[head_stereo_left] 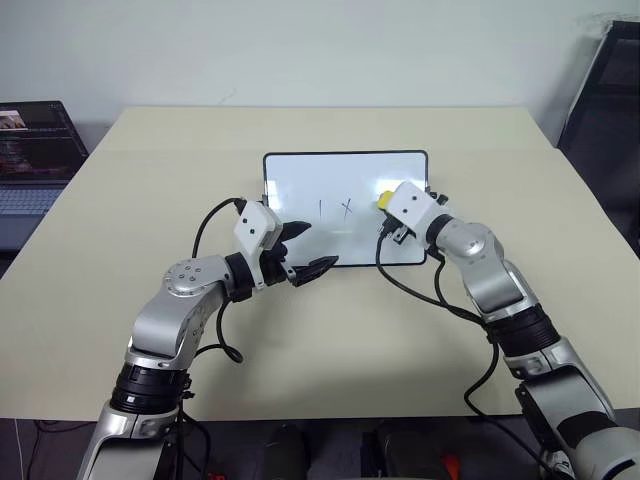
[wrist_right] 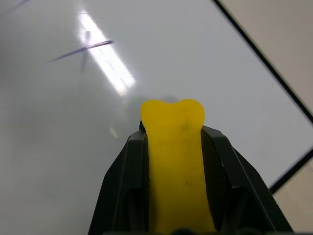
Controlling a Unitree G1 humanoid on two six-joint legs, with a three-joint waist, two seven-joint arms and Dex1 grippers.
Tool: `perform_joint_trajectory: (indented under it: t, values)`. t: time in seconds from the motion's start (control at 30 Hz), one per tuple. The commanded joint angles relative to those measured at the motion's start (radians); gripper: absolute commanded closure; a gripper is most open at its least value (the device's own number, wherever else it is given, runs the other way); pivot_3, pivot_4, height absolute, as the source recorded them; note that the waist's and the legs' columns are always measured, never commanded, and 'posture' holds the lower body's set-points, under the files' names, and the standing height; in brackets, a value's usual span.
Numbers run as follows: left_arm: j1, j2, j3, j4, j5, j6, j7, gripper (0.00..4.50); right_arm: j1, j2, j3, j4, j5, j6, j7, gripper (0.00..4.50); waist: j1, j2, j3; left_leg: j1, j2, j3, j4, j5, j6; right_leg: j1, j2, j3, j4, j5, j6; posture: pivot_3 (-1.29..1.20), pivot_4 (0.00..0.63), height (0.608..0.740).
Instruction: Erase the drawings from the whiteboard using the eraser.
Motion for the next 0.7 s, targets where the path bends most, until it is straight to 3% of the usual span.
perform_joint_trajectory:
  t: [0.03,0.2,0.43,0.7]
  values:
    - [-0.009,0.003,0.031,-0.039,-0.014,-0.004,0.011,0.0,0.005,0.028,-0.064,-0.059,0.062,0.041,0.003,3.38,0.0,0.0,0.0,0.0,0.0,0.0,0.0,0.0,0.0,0.0,0.0,0.0,0.0,0.0,0.0,0.0,0.15,0.74]
    - [0.022,-0.002,0.098,-0.035,-0.02,0.008,0.079,0.0,0.076,0.059,-0.164,-0.24,0.207,0.172,0.056,3.38,0.0,0.0,0.0,-0.001,0.001,0.0,-0.002,0.0,0.0,-0.001,0.0,0.0,-0.001,0.0,0.0,0.0,0.15,0.74]
    - [0.11,0.011,0.147,-0.105,-0.041,0.043,0.115,0.0,0.27,0.034,-0.171,-0.533,0.334,0.282,0.116,3.38,0.004,0.0,0.0,-0.001,0.0,-0.001,-0.002,0.0,0.0,-0.001,0.0,0.0,-0.001,0.0,0.0,0.0,0.15,0.74]
    - [0.124,0.015,0.145,-0.125,-0.049,0.049,0.128,0.0,0.395,-0.01,-0.079,-0.576,0.295,0.207,0.099,3.38,0.003,0.0,0.0,0.0,0.0,-0.001,-0.001,0.0,0.0,0.0,0.0,0.0,-0.001,0.0,0.0,0.0,0.15,0.74]
